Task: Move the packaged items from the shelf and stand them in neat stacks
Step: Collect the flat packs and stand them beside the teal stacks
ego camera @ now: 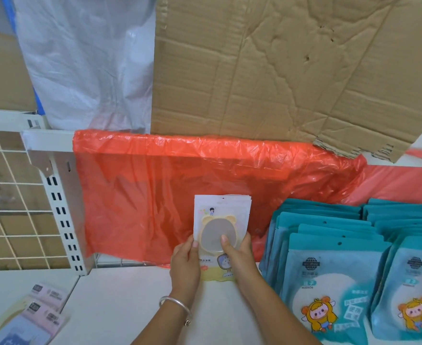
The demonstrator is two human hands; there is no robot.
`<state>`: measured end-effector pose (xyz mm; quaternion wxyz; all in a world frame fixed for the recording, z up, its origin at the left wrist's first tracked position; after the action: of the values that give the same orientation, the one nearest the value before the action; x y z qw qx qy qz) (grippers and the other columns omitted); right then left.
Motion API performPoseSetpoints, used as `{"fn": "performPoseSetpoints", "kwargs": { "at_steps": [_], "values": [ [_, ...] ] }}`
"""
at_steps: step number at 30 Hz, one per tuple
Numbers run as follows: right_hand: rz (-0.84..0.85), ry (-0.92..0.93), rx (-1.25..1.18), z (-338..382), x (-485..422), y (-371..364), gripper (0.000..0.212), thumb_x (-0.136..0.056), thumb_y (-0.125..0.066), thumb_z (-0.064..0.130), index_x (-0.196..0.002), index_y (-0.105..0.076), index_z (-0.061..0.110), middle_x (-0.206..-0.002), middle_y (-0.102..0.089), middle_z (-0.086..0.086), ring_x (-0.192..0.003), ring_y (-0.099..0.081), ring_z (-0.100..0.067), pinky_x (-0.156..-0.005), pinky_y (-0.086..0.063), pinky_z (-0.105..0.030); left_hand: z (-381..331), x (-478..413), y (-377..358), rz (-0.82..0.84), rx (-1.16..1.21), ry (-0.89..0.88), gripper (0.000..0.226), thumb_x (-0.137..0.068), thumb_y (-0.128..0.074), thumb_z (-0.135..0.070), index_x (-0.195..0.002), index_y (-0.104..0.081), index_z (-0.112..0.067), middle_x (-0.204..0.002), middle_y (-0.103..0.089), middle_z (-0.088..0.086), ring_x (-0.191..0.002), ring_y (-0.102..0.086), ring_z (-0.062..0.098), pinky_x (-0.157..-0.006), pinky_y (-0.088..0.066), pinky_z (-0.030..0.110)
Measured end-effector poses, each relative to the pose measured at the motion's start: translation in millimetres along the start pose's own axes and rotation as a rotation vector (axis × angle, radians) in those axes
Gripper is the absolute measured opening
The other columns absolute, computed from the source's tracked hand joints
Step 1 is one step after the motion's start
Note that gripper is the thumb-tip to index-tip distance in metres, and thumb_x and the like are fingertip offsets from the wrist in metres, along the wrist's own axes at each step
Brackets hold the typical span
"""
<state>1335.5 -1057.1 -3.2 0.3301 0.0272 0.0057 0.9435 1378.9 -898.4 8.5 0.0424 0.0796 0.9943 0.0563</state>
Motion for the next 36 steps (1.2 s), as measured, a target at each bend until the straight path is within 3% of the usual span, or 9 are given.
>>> {"fn": "performPoseSetpoints", "kwargs": {
  "at_steps": [4,7,15,19,21,26,30,33,36],
  "values": [
    [0.014,-0.064,0.015,-7,2,6,0.096,-0.051,-0.073,0.067,-0.134,-0.033,0.038,-0.134,-0.047,0.004,-0.119,-0.053,-0.023,-0.094,-0.052,-0.044,19,-4,-1,-0.011,-0.055,0.004,0.047,-0.083,-0.036,-0.057,-0.122,-0.059,-0.043,-0.113,-0.062,-0.009,-0.116,-0.052,0.017,-0.103,-0.040,0.044],
    [-0.068,-0.064,-0.005,-3,7,12,0.098,-0.055,-0.077,0.057,-0.138,-0.031,0.036,-0.137,-0.037,0.004,-0.121,-0.051,-0.026,-0.093,-0.053,-0.046,20,-5,2,-0.012,-0.097,0.004,0.058,-0.079,-0.034,-0.065,-0.129,-0.053,-0.042,-0.126,-0.061,-0.001,-0.122,-0.050,0.021,-0.107,-0.037,0.046],
    [-0.195,0.024,0.061,7,38,19,0.091,-0.066,-0.070,0.038,-0.144,-0.026,0.029,-0.150,-0.019,0.001,-0.136,-0.031,-0.027,-0.107,-0.037,-0.049,-6,15,13,-0.067,-0.127,-0.016,0.064,-0.079,-0.038,-0.060,-0.134,-0.051,-0.030,-0.125,-0.061,0.005,-0.123,-0.051,0.021,-0.107,-0.037,0.040],
    [-0.218,0.007,0.124,5,56,23,0.077,-0.071,-0.069,0.036,-0.139,-0.034,0.028,-0.144,-0.026,0.001,-0.130,-0.037,-0.027,-0.103,-0.039,-0.052,-11,31,21,-0.120,-0.133,0.039,0.043,-0.096,-0.046,-0.040,-0.136,-0.049,-0.025,-0.124,-0.059,0.005,-0.123,-0.047,0.024,-0.110,-0.030,0.040],
    [-0.212,-0.004,0.168,2,69,23,0.062,-0.079,-0.068,0.028,-0.134,-0.041,0.023,-0.140,-0.033,-0.003,-0.127,-0.039,-0.027,-0.104,-0.037,-0.048,-6,39,32,-0.171,-0.115,0.080,0.047,-0.094,-0.048,-0.041,-0.137,-0.048,-0.021,-0.126,-0.057,0.006,-0.122,-0.046,0.025,-0.111,-0.028,0.039],
    [-0.019,-0.054,0.196,-7,100,-16,0.030,-0.086,-0.060,0.024,-0.115,-0.054,0.030,-0.122,-0.054,0.007,-0.116,-0.046,-0.019,-0.105,-0.031,-0.043,4,67,84,-0.291,-0.077,0.146,0.047,-0.093,-0.052,-0.037,-0.135,-0.049,-0.018,-0.121,-0.058,0.005,-0.122,-0.046,0.025,-0.106,-0.031,0.035],
    [0.174,-0.074,0.125,-7,135,-85,0.022,-0.086,-0.061,0.022,-0.099,-0.056,0.038,-0.101,-0.057,0.021,-0.110,-0.052,-0.016,-0.108,-0.032,-0.042,-1,97,157,-0.421,0.000,0.165,0.051,-0.092,-0.056,-0.032,-0.139,-0.044,-0.017,-0.123,-0.054,0.002,-0.108,-0.047,0.015,-0.093,-0.033,0.023],
    [0.336,-0.052,0.105,0,175,-148,0.022,-0.087,-0.060,0.020,-0.099,-0.057,0.038,-0.097,-0.050,0.031,-0.106,-0.050,-0.014,-0.110,-0.031,-0.043,1,123,228,-0.530,0.018,0.193,0.054,-0.092,-0.058,-0.030,-0.141,-0.041,-0.014,-0.131,-0.052,0.004,-0.114,-0.049,0.017,-0.090,-0.032,0.021],
    [0.481,-0.066,0.105,5,220,-212,0.019,-0.089,-0.058,0.022,-0.102,-0.055,0.036,-0.105,-0.055,0.020,-0.106,-0.048,-0.014,-0.111,-0.029,-0.043,6,153,306,-0.652,0.053,0.219,0.054,-0.090,-0.060,-0.022,-0.140,-0.042,-0.009,-0.132,-0.052,0.009,-0.120,-0.049,0.021,-0.094,-0.035,0.023]
  ]
}}
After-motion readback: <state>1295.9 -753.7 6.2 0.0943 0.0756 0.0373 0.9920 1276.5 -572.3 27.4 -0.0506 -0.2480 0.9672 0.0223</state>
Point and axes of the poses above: each hand's wrist, its own x-axis away from the middle knuckle, its own y-axis out of the back of the hand, z = x × y, the point moved 8 cm from there along -x, towards the middle knuckle
